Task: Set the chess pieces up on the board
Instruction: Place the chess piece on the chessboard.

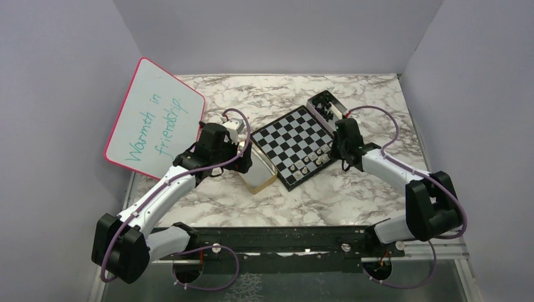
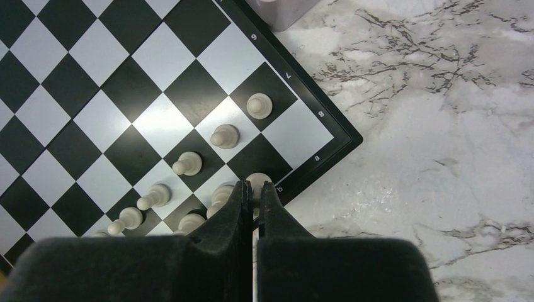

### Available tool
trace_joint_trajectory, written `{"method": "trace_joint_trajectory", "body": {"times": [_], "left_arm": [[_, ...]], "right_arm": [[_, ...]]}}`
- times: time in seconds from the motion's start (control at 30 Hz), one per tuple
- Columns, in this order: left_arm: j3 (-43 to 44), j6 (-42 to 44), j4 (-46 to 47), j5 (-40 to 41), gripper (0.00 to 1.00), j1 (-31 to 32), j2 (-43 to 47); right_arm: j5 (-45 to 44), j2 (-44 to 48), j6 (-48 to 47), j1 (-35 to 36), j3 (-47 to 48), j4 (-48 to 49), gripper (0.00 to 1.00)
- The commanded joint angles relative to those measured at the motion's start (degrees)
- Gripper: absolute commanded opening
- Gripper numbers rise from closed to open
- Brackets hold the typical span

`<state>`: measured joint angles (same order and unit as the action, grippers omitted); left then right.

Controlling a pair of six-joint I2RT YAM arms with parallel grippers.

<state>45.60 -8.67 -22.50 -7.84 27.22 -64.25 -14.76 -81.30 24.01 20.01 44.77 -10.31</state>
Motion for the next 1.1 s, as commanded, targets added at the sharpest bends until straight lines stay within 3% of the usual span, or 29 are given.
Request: {"method": "trace_joint_trajectory", "body": {"times": [0.0,0.73,1.07], "left_arm": [[-0.31,0.93,0.18,1.45,0.99,0.20,1.23],[-0.49,0.93,0.19,1.67,0.99,0.20,1.55],[-0.46,1.02,0.18,1.74,0.99,0.20,1.60]], "right_arm": [[1.83,-1.50,0.57,-0.34,0.54,0.78,0.02],[0.48,-6.10,-0.99,-0.45,3.07,-0.29,0.03],[0.27,-7.86,-1.25,-0.49,4.11,-1.77,0.09]]}}
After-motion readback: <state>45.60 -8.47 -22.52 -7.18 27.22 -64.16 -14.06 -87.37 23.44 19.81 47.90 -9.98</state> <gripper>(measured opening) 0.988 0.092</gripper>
